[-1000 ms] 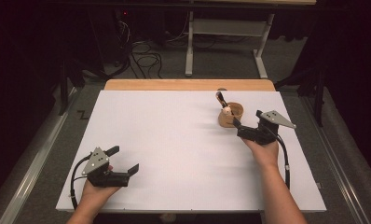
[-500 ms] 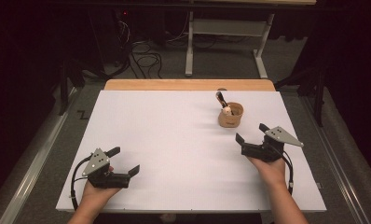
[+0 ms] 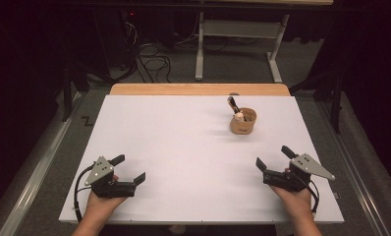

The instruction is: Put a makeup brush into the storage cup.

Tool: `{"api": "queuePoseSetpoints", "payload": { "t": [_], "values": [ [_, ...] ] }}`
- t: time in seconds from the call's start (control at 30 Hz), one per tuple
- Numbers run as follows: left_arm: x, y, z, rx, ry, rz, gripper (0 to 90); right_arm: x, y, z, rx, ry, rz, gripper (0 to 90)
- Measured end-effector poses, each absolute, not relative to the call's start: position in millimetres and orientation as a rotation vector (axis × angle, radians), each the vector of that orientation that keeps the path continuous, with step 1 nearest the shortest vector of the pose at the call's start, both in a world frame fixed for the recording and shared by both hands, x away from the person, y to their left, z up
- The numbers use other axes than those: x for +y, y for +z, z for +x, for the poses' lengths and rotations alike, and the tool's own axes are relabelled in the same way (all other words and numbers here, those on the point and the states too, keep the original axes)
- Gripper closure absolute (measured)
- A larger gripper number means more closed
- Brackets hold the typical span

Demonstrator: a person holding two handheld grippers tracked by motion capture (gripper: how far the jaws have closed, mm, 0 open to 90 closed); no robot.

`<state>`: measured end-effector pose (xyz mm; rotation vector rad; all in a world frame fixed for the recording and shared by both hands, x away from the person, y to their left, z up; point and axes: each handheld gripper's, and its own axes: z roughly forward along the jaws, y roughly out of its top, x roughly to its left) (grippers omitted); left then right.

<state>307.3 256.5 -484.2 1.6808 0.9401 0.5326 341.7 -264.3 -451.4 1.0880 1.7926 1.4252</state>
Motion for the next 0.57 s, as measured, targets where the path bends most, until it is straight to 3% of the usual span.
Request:
{"api": "queuePoseSetpoints", "payload": {
  "t": [0.57],
  "values": [
    [261,-482,305,0.948,0.525,1.654,0.2,-272,-450,327,1.762,1.451,1.066,0.2]
  ]
}}
